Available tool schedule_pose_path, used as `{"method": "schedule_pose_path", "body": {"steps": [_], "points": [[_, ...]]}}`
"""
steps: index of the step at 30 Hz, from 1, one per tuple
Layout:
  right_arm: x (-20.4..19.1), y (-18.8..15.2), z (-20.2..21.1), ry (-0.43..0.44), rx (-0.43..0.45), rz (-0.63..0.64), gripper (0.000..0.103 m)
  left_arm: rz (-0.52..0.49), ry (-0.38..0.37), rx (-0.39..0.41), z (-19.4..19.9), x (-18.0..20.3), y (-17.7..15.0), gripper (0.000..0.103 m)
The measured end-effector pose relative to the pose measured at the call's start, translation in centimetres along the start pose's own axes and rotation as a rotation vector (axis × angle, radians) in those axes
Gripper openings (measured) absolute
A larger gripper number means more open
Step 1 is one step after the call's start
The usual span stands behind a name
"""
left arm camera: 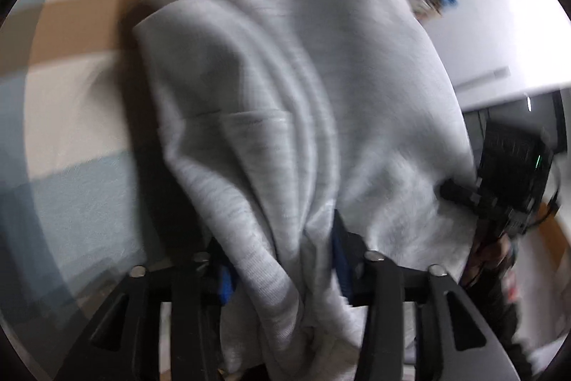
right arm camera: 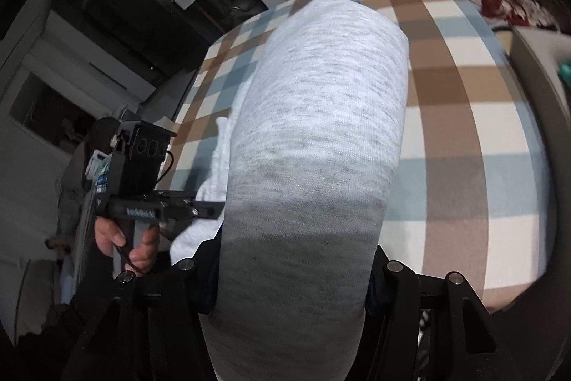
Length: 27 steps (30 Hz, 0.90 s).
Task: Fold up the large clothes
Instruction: 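Grasp the end of the grey sweatshirt strip with both grippers, then lift the sweatshirt strip with both grippers and carry it toward the grey box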
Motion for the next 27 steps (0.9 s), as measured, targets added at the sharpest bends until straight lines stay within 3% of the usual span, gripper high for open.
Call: {"method": "schedule_pose_path", "body": {"steps": [2,4,6,10,13,16,18,24,27], "points": [[0.6,-0.4,0.0,0.013,0.003,-0.009,0.057,0.005,0.058,0.019,0.2,-0.6,0.3,0.073],[1.1,-0.6,-0.1,0.018,0.002,-0.017,0.057,-0.007,0.091,0.034,0.1,-0.6,0.6,0.075],[1.6,-0.6,-0.2,0.032,0.002,-0.033,0.058,-0.008,0.078,0.044,-0.4,-0.2,1.1,0.076],[2.1,-0.6,-0.3,0.056,0.006,-0.04,0.058,-0.041,-0.007,0.015,-2.6,2.1,1.6,0.075],[2.2,-0.8,-0.2,0.077,0.018,-0.039,0.058,-0.039,-0.034,0.006,-3.1,2.6,2.9,0.064],[1.9,-0.9,0.9,0.094,0.051,-0.038,0.057,0.004,-0.12,0.016,-1.7,2.7,3.9,0.038],[1.8,-0.8,1.8,0.114,0.07,-0.039,0.056,0.008,-0.161,0.026,-1.5,3.3,4.4,0.035],[2.3,-0.1,3.7,0.159,0.081,-0.064,0.056,-0.08,-0.167,0.039,-2.3,5.9,5.9,0.032],[2.9,1.1,5.2,0.171,0.114,-0.081,0.055,-0.067,-0.202,0.053,-2.3,7.0,7.2,0.032]]}}
Point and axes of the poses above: each gripper's, at about its wrist camera, not at the fingertips, and z roughly against the way its jaws point, x to its right, y to its top, the point moved 7 cm from there along -z, roughly the way its jaws point, and after that the axes turned 1 degree about -y, right-handed, at the moved point
